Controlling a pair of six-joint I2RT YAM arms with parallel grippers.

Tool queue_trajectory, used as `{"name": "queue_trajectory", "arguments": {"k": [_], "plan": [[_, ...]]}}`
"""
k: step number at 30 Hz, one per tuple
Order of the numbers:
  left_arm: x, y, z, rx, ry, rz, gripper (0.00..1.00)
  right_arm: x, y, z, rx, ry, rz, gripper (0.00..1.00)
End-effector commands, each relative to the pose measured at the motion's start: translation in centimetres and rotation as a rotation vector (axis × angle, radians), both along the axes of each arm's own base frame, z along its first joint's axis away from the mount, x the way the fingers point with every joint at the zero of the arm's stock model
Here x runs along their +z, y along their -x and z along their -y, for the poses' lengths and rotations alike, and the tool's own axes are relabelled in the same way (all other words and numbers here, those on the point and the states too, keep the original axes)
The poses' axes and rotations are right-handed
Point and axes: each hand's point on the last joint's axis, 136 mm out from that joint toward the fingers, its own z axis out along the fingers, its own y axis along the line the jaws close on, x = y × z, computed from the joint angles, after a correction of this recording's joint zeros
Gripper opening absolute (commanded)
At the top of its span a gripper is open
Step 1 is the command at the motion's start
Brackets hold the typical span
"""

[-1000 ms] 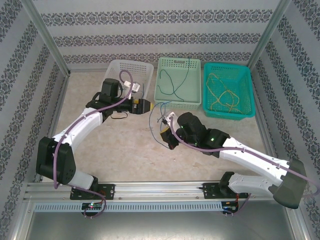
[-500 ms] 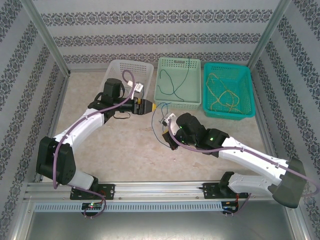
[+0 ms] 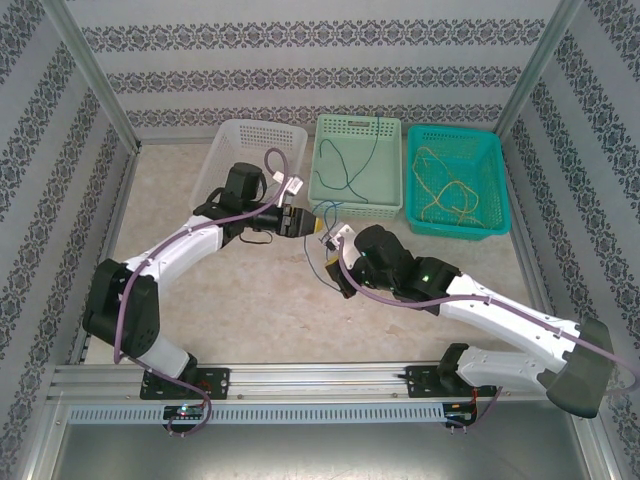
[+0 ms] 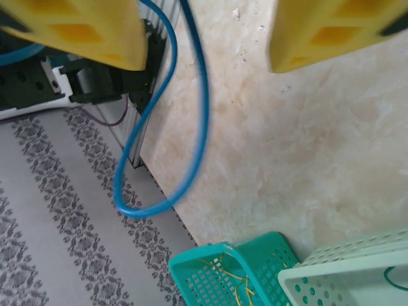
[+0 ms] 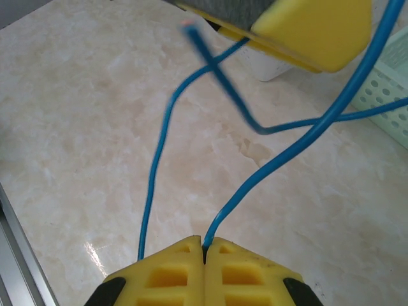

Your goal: Untangle the cables

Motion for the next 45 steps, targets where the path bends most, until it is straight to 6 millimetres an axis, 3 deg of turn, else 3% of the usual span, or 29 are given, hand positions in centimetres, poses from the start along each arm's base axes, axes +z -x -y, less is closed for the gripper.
{"name": "queue_trajectory", "arguments": {"k": [1, 3, 8, 13, 17, 22, 26, 29, 30, 45], "plan": [[1.5, 0.1, 1.0, -0.039, 0.032, 0.040, 0.43, 2.4, -0.8, 0.0, -0.018, -0.043, 0.061, 0.00], [1.5, 0.1, 1.2, -0.046, 0.035, 0.041, 0.35, 2.6, -0.9, -0.1, -0.017, -0.043, 0.066, 0.00], [1.4, -0.8, 1.2, 0.001, 0.021, 0.049, 0.00, 2.7, -2.0, 1.0, -0.107, -0.026, 0.091, 0.00], [2.2, -3.8, -1.2, 0.216, 0.011, 0.088, 0.00, 3.2, -4.8, 6.2, -0.428, -0.078, 0.138, 0.00], [4.3, -6.0, -3.7, 0.426, 0.085, 0.142, 0.00, 3.6, -6.0, 10.9, -0.705, -0.327, 0.089, 0.00], [7.7, -6.3, -5.2, 0.550, 0.207, 0.243, 0.00, 0.6, -6.6, 15.7, -1.004, -0.669, -0.065, 0.00], [8.8, -5.8, -5.6, 0.576, 0.228, 0.295, 0.00, -2.8, -6.3, 16.7, -1.141, -0.869, -0.229, 0.00], [9.3, -5.3, -6.0, 0.597, 0.251, 0.334, 0.00, -3.9, -6.2, 16.5, -1.191, -0.966, -0.324, 0.00], [9.4, -5.2, -6.1, 0.603, 0.255, 0.344, 0.00, -5.5, -5.9, 16.6, -1.220, -0.967, -0.361, 0.00], [10.4, -4.2, -7.2, 0.653, 0.276, 0.408, 0.00, -12.9, -3.2, 17.9, -1.480, -1.249, -0.698, 0.00]]}}
